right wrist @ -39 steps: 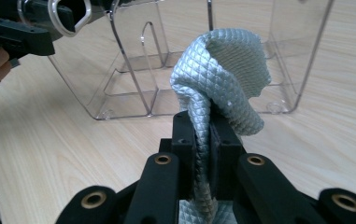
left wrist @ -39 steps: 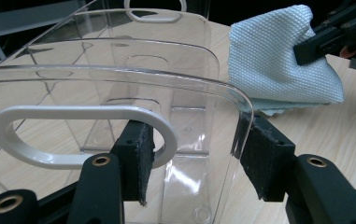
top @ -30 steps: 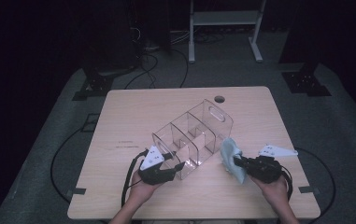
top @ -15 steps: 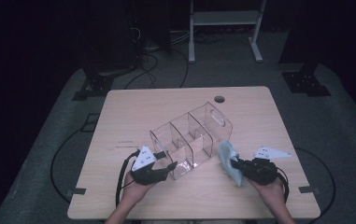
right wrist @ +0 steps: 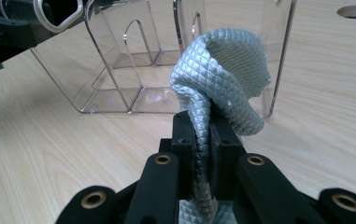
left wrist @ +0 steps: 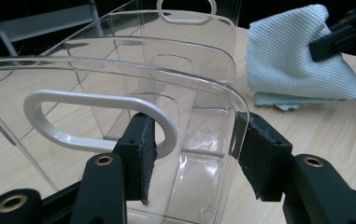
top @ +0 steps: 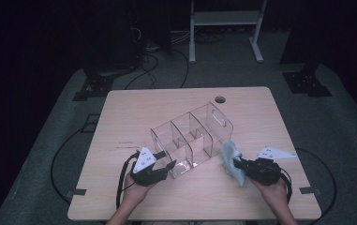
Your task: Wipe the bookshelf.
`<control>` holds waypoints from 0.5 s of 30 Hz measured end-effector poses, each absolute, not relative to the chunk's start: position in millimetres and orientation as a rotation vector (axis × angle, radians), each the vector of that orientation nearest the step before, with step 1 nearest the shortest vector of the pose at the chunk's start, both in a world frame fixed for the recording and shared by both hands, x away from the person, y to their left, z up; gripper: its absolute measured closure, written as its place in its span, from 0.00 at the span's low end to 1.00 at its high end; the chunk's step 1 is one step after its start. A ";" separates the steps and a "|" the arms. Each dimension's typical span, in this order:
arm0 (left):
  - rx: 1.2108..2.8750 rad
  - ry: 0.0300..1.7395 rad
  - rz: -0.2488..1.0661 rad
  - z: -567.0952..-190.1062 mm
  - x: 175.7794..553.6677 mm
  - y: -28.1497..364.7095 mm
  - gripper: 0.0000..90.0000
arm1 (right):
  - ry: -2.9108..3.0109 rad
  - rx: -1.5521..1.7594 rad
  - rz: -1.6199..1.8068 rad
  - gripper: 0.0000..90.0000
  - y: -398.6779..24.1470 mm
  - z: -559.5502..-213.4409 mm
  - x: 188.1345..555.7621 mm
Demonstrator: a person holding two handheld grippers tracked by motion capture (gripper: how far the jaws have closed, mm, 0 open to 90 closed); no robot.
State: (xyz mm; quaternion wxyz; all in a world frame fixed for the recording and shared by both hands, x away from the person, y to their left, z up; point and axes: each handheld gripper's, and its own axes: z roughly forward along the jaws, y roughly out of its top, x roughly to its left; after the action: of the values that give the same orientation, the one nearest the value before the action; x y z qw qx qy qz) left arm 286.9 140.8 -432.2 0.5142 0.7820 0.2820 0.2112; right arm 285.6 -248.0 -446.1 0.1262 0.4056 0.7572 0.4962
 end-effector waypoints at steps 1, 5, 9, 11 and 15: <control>1.882 0.673 0.506 -432.2 286.8 140.4 0.54 | 2.196 1.183 1.448 0.91 -249.1 -445.5 285.3; 1.894 0.640 0.489 -432.1 287.0 139.0 0.54 | 2.185 1.190 1.451 0.91 -252.2 -443.6 283.9; 1.907 0.596 0.457 -432.0 286.7 137.1 0.54 | 2.176 1.188 1.454 0.91 -253.9 -442.3 282.3; 1.914 0.571 0.440 -431.9 286.8 136.3 0.54 | 2.171 1.191 1.453 0.91 -255.4 -441.3 281.3; 1.913 0.539 0.417 -432.1 289.7 137.9 0.54 | 2.169 1.193 1.451 0.91 -256.8 -441.8 280.9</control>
State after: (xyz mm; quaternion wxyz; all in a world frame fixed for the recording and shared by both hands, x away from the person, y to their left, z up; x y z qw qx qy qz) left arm 289.7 137.9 -432.1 0.5272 0.8005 0.2256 0.1744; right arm 280.9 -256.8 -441.8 0.1357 0.4120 0.7489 0.5010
